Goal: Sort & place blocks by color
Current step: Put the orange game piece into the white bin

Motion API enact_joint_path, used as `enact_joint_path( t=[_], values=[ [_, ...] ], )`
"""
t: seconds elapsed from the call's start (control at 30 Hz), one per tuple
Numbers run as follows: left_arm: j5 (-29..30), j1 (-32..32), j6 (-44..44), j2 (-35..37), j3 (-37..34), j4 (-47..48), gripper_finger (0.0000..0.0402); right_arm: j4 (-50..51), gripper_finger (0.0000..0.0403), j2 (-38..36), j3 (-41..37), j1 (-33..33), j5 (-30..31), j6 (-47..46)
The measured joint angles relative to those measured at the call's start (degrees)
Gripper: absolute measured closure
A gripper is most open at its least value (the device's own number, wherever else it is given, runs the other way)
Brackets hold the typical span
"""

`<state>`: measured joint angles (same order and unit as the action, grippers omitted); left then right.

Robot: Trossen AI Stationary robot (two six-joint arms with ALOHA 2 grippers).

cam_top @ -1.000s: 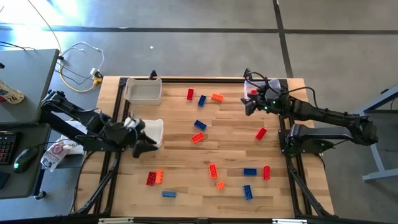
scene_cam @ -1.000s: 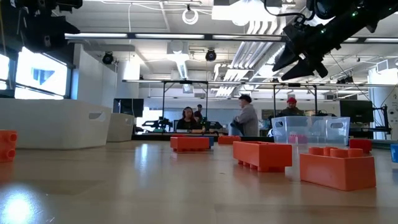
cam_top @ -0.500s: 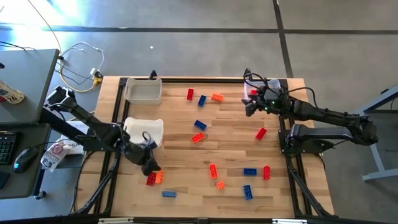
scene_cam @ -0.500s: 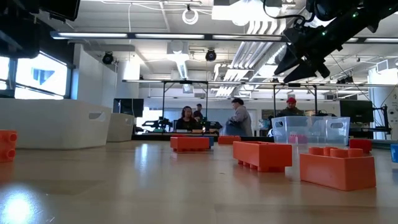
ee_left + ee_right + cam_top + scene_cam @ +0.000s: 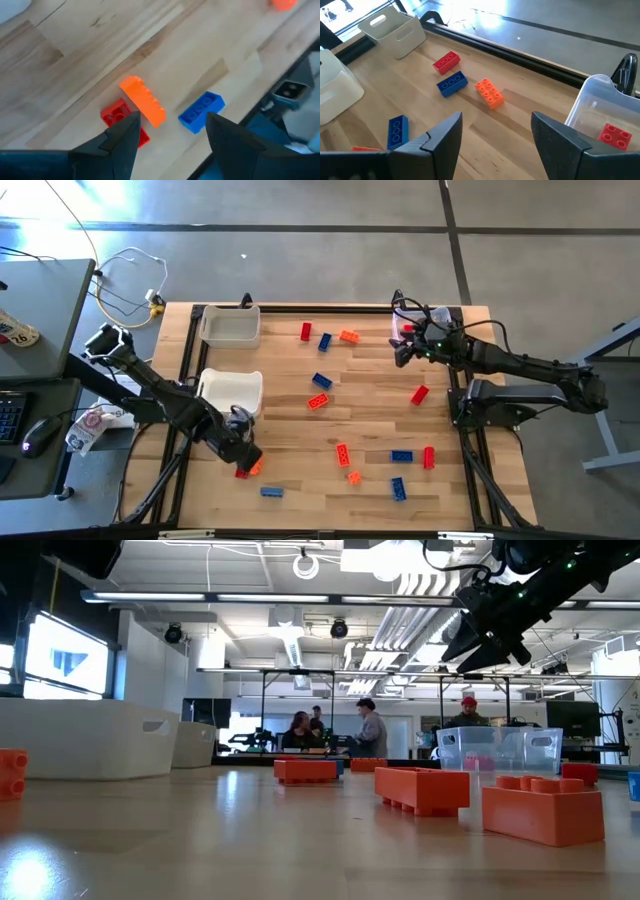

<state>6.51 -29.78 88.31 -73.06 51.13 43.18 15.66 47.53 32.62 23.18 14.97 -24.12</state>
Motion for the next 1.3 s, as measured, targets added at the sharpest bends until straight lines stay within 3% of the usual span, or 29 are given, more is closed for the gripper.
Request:
enact_joint_path(
  t=[0.53, 1.3],
  values=[
    [-0.37, 1.31, 2.34, -9.76, 0.09, -0.03, 0.0190, 1.97, 0.0181, 0.00, 0.00, 0.00, -0.42, -0.44],
    [-1.14, 1.27, 5.13, -16.50, 0.04, -1.31, 0.0190, 2.31, 0.0181, 0.02, 0.00, 0.00, -0.40, -0.46]
  ],
)
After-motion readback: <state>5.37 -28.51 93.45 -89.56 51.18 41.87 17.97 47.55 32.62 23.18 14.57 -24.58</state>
